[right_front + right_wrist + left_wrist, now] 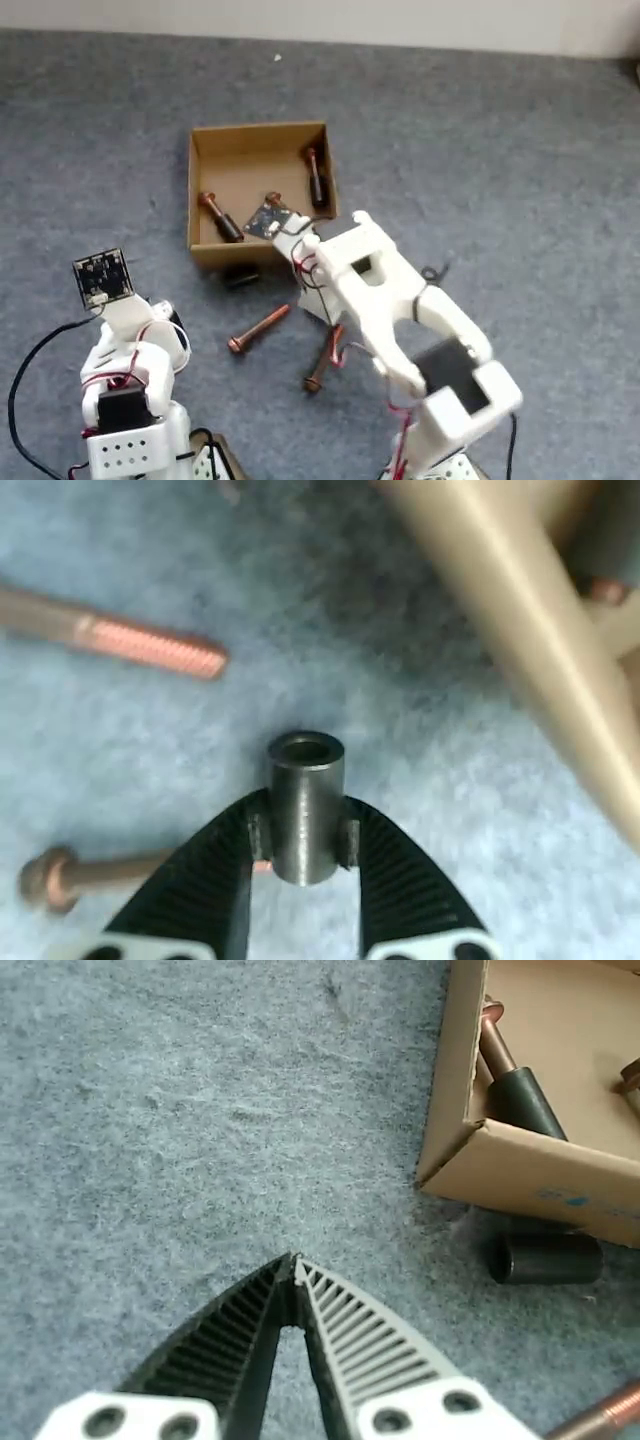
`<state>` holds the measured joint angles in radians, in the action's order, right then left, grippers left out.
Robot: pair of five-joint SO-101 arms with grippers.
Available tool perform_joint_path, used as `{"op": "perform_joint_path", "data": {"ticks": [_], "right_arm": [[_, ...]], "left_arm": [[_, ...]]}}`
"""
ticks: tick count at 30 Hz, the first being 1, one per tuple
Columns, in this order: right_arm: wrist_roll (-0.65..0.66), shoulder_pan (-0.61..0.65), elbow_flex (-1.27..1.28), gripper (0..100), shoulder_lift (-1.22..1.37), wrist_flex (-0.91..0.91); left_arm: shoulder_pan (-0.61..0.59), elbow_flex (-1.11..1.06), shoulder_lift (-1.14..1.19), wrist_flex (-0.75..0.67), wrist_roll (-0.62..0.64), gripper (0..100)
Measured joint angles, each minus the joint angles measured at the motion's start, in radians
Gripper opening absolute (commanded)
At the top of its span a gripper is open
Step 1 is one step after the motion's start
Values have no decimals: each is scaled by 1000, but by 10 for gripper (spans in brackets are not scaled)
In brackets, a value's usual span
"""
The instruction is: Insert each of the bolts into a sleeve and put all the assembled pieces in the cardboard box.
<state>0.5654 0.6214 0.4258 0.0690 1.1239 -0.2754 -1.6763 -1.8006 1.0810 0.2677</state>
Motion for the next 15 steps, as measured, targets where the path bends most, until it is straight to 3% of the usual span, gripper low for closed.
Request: {"op": "perform_joint_path", "data": {"ticks": [7, 15], "right_arm": [[-69, -15, 120, 5, -391, 40], [-239, -160, 296, 5, -689, 43]], "left_arm": [[0, 0, 0, 0, 0, 6], [0, 0, 0, 0, 0, 6]]}}
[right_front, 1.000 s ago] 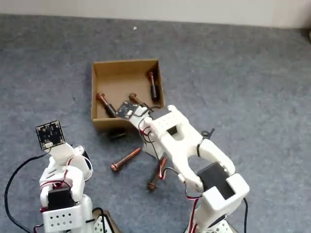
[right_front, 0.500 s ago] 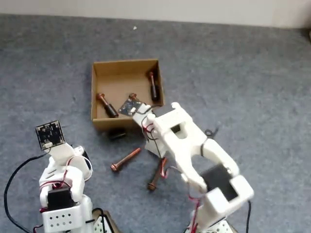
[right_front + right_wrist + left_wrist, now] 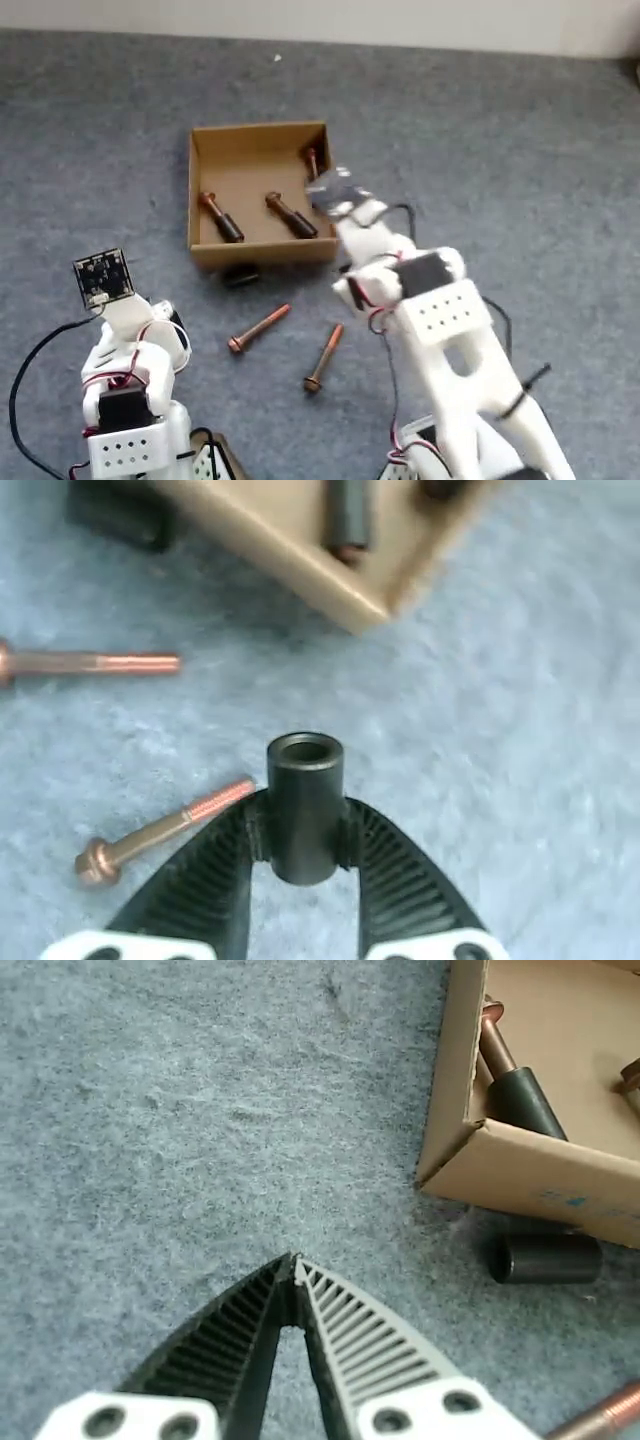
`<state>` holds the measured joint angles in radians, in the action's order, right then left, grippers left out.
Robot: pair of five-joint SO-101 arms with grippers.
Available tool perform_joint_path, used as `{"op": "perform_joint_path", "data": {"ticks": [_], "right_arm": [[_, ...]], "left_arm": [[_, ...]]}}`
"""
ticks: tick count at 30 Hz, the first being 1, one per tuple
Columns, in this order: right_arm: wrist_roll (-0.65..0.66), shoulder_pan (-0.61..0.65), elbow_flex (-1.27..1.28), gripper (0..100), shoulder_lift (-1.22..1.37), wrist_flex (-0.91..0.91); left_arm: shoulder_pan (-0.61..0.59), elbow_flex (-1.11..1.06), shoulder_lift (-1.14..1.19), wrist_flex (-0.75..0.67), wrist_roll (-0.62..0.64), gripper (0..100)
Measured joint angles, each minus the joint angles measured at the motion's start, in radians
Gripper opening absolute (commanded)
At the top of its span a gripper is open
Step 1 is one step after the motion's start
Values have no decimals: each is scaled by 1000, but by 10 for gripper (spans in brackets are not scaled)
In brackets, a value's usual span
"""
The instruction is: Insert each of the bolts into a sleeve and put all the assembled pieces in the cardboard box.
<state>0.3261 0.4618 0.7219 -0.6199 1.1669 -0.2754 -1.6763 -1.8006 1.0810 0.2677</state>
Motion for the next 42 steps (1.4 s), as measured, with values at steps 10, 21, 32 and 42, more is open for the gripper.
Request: {"op": "perform_joint_path", "data": {"ticks": [10, 21, 32, 42], "right_arm": [[-275, -138, 199, 5, -245, 5], [-324, -347, 422, 5, -503, -34], [-457, -445, 609, 5, -528, -259], [-548, -459, 643, 5, -534, -308]], "left_arm": [[0, 0, 0, 0, 0, 6], [-44, 0, 0, 0, 0, 10], [44, 15, 0, -2, -144, 10], [130, 322, 0, -2, -229, 11]]}}
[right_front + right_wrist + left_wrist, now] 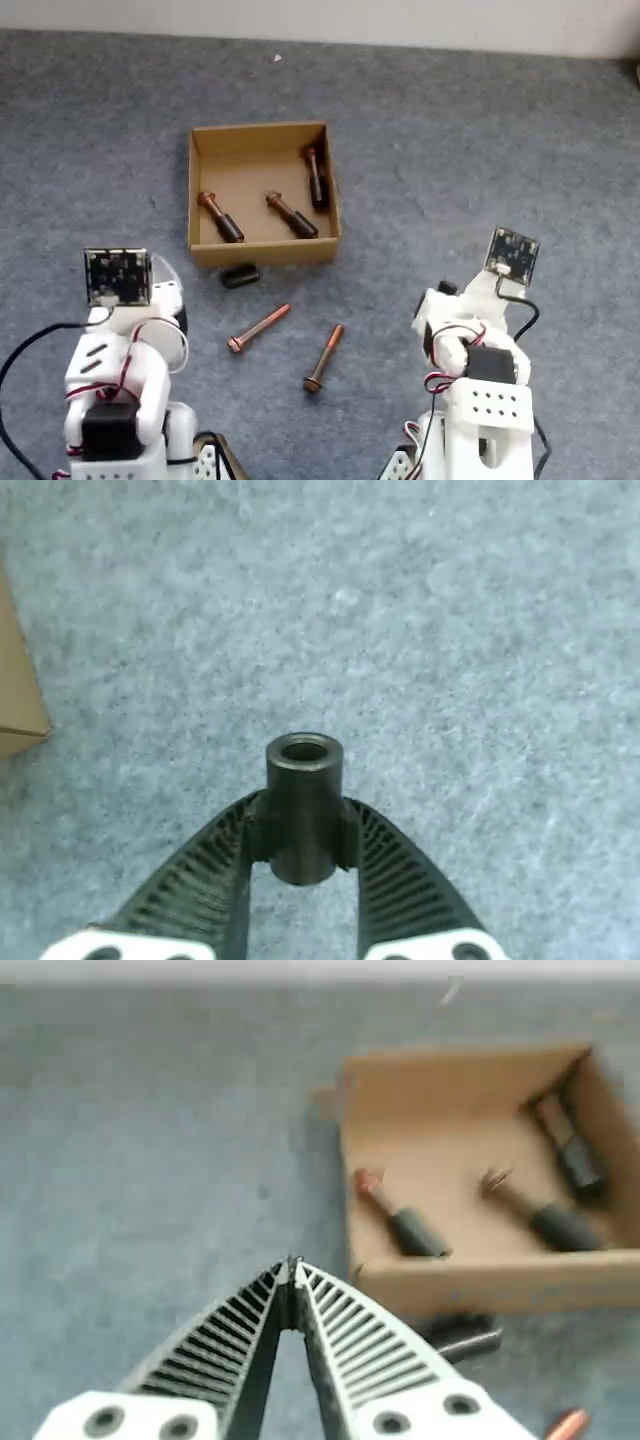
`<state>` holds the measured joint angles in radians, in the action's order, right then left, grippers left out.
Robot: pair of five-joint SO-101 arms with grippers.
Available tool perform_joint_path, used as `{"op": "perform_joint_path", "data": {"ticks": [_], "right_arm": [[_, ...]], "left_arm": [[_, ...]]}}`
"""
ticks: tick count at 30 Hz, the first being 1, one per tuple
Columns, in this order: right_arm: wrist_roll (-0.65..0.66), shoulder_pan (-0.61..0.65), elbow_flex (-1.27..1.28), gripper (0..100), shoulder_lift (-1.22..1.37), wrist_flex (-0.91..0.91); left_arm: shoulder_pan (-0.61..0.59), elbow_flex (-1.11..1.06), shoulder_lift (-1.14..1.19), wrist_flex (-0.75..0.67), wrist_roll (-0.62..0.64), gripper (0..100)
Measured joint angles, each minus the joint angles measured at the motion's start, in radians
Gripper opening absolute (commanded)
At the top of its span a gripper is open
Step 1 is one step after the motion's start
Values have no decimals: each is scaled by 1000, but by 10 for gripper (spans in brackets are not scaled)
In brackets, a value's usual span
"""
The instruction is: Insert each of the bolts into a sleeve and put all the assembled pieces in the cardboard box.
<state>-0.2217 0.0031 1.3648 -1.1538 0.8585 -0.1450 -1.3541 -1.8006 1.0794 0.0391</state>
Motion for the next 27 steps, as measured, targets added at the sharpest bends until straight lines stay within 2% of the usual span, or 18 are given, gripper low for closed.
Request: {"op": "perform_joint_path", "data": {"ticks": [7, 14, 21, 27], "right_arm": [[0, -89, 0, 5, -2, -31], [0, -101, 0, 5, -2, -31], [0, -98, 0, 5, -2, -31], [0, -98, 0, 5, -2, -31]], "left_arm": [[213, 74, -2, 0, -3, 11], [345, 115, 80, 0, -3, 11], [381, 333, 516, 0, -3, 11], [486, 428, 919, 0, -3, 24]]}}
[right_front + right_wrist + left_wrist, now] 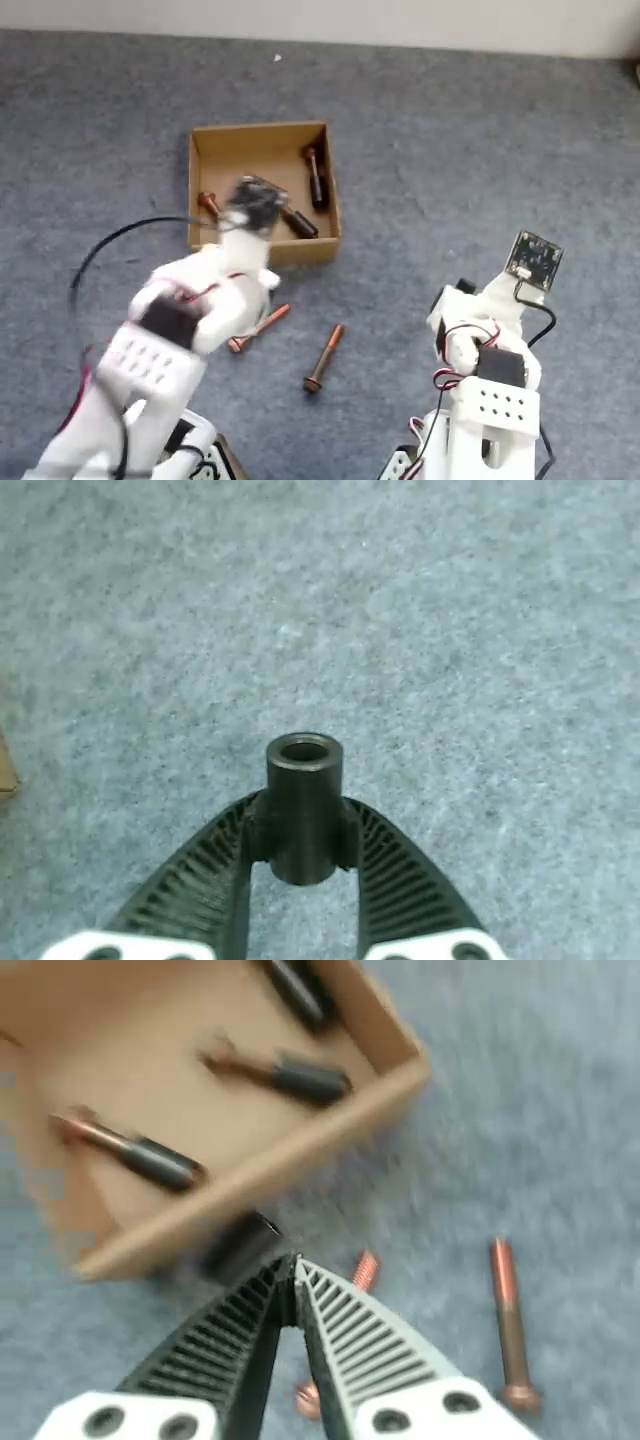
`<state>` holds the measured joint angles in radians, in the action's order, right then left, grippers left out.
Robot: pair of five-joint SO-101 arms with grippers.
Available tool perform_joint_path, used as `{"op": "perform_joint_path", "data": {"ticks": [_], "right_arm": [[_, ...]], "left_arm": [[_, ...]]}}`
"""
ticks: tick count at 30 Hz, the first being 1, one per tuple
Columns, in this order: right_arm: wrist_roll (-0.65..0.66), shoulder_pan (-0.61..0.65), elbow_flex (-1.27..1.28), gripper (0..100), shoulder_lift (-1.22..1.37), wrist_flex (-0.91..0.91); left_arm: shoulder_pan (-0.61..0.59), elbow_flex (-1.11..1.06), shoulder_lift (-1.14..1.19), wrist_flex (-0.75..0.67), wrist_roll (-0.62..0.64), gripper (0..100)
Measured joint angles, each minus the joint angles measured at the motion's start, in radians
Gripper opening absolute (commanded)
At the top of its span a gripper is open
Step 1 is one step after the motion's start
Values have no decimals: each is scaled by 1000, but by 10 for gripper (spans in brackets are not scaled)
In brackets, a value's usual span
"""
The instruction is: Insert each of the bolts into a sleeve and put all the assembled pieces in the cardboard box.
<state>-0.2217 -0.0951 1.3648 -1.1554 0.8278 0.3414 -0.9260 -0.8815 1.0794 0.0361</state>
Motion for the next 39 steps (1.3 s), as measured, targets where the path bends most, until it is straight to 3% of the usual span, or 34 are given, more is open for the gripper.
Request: {"op": "perform_joint_path", "data": {"ticks": [6, 9, 18, 25, 30, 35, 39], "right_arm": [[0, -2, 32, 5, 0, -5], [0, 0, 35, 5, -2, -6], [0, 0, 35, 5, -2, -6], [0, 0, 35, 5, -2, -6], [0, 0, 35, 5, -2, -6], [0, 0, 35, 5, -2, -6], [0, 0, 35, 5, -2, -6]], "left_arm": [[84, 57, 350, 0, 0, 196], [95, 98, 483, 0, 23, 228], [94, 253, 781, -3, 54, 151], [55, 351, 970, -6, 55, 1], [23, 399, 1011, -6, 63, 5], [-14, 408, 1003, 9, 218, 5], [-20, 408, 914, 109, 374, 5]]}}
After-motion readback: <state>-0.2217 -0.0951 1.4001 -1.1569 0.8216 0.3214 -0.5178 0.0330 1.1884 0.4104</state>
